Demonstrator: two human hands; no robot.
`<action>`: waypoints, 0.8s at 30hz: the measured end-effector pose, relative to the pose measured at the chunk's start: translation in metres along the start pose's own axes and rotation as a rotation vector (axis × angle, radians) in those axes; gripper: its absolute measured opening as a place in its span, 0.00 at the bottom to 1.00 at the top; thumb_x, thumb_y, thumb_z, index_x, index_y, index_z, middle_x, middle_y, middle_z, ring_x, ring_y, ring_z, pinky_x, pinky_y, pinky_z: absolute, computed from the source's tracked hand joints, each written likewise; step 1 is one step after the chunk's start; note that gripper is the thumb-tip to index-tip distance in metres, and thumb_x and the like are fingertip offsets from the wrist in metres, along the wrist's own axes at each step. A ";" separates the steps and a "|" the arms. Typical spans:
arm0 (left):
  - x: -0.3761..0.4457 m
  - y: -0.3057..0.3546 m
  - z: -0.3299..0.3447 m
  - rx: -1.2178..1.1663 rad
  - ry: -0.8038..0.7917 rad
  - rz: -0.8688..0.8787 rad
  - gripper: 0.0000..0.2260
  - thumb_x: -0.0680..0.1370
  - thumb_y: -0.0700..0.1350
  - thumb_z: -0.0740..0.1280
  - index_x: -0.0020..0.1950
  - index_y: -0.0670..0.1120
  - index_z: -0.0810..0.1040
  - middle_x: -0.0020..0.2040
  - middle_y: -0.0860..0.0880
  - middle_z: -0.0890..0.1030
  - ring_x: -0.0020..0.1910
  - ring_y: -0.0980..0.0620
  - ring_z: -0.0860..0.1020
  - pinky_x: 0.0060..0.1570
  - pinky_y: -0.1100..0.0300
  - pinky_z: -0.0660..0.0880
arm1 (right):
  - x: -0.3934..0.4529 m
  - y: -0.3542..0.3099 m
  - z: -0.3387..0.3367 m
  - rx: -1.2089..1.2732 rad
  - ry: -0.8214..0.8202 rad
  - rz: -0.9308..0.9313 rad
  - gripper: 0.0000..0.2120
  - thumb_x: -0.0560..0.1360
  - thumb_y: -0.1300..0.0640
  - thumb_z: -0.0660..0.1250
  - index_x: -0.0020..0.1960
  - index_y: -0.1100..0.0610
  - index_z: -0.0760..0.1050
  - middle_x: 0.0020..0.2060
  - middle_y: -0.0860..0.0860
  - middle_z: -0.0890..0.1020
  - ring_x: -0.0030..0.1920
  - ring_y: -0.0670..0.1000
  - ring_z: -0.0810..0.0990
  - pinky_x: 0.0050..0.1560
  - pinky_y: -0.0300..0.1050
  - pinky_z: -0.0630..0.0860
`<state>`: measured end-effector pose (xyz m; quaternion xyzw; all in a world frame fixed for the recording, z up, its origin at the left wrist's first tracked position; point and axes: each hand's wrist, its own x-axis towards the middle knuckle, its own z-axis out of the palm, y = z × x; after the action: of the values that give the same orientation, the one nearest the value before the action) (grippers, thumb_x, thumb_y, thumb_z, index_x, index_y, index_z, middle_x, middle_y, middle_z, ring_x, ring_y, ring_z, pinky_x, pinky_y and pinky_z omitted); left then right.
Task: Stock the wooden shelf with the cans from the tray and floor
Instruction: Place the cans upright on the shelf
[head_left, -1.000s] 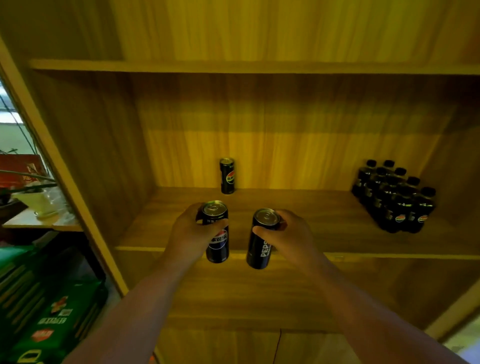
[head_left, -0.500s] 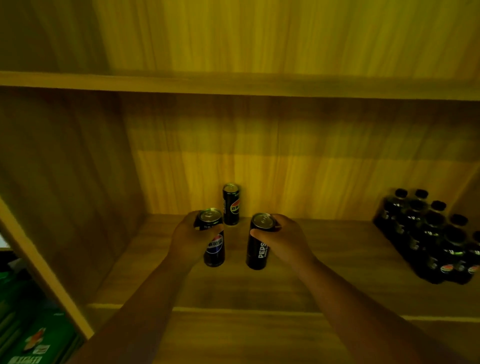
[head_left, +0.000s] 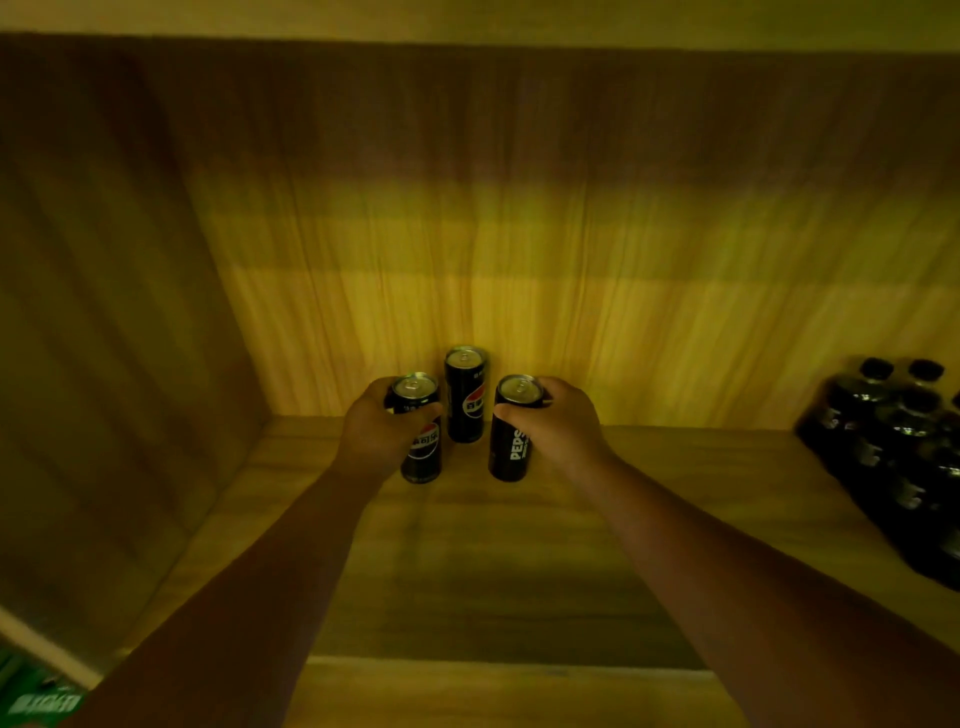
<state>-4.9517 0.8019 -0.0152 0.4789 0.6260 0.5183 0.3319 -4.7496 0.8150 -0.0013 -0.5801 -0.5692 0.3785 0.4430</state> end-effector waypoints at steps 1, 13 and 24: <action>0.003 -0.002 0.001 0.002 0.002 0.001 0.23 0.71 0.45 0.77 0.65 0.46 0.76 0.54 0.53 0.77 0.54 0.54 0.76 0.50 0.59 0.72 | 0.004 0.001 0.001 -0.001 0.000 -0.001 0.17 0.66 0.53 0.80 0.50 0.48 0.76 0.42 0.41 0.80 0.41 0.38 0.78 0.36 0.33 0.72; 0.032 -0.015 0.018 -0.035 0.014 0.033 0.18 0.72 0.43 0.76 0.60 0.49 0.75 0.48 0.61 0.76 0.45 0.65 0.75 0.46 0.65 0.71 | 0.035 0.017 0.012 0.008 -0.018 -0.006 0.17 0.67 0.54 0.79 0.51 0.47 0.74 0.40 0.39 0.78 0.40 0.39 0.77 0.37 0.33 0.72; 0.055 -0.019 0.025 -0.071 0.023 0.040 0.17 0.72 0.42 0.76 0.57 0.51 0.75 0.47 0.61 0.77 0.50 0.55 0.77 0.50 0.60 0.72 | 0.067 0.023 0.025 -0.028 0.009 -0.025 0.18 0.66 0.53 0.80 0.54 0.51 0.80 0.46 0.45 0.84 0.46 0.44 0.83 0.46 0.41 0.80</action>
<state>-4.9512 0.8620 -0.0350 0.4734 0.6011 0.5522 0.3311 -4.7614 0.8843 -0.0267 -0.5809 -0.5796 0.3621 0.4422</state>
